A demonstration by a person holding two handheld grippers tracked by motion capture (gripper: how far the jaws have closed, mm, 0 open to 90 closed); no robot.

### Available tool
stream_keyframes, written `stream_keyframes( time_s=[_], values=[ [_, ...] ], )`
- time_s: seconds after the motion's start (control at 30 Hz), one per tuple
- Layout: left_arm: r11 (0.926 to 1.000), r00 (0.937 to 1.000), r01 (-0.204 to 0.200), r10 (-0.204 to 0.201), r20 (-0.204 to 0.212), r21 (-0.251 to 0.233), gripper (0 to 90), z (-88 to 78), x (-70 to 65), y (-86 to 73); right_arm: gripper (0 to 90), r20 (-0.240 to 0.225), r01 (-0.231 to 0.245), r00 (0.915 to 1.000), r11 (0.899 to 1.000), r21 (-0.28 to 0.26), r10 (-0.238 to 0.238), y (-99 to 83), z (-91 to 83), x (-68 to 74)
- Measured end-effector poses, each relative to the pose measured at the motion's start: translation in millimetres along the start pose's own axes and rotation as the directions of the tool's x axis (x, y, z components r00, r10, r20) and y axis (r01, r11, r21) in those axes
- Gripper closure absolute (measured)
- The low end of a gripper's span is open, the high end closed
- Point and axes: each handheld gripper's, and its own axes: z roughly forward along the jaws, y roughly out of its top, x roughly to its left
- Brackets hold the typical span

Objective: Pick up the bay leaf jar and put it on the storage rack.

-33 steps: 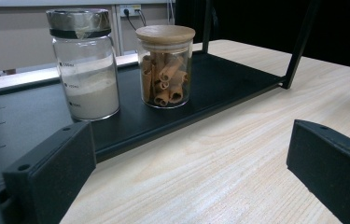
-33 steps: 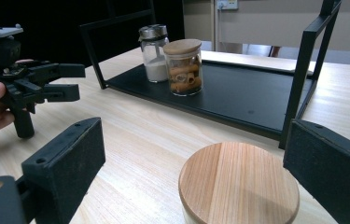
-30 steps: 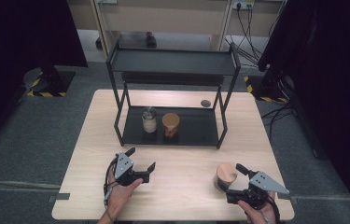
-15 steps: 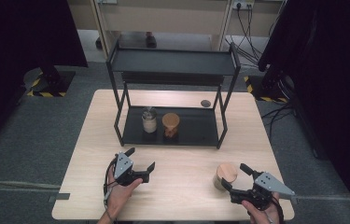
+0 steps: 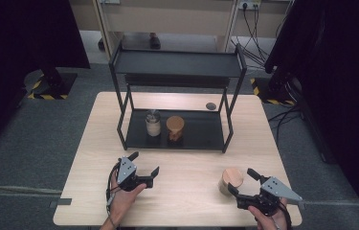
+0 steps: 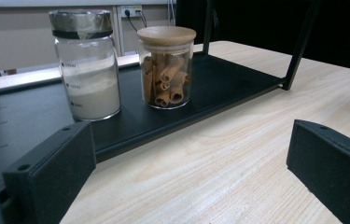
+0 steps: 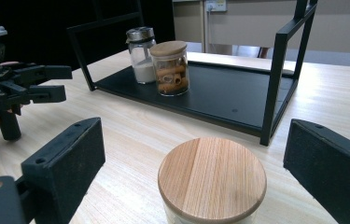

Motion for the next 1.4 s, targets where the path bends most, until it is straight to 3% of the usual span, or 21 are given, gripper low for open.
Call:
stream_keyframes(
  time_s=[0.67,1.4],
  values=[
    [1.0,1.0,-0.003,0.003,-0.003,-0.004,0.8,-1.3,0.1,0.5,5.7,0.05,0.024,0.9983,0.996,0.087,-0.029,1.9,6.2,6.7],
    [1.0,1.0,-0.007,0.007,0.0,-0.002,0.8,-1.0,-0.3,0.7,5.7,0.055,0.027,0.9978,0.988,0.154,-0.035,0.7,22.6,4.2]
  ],
)
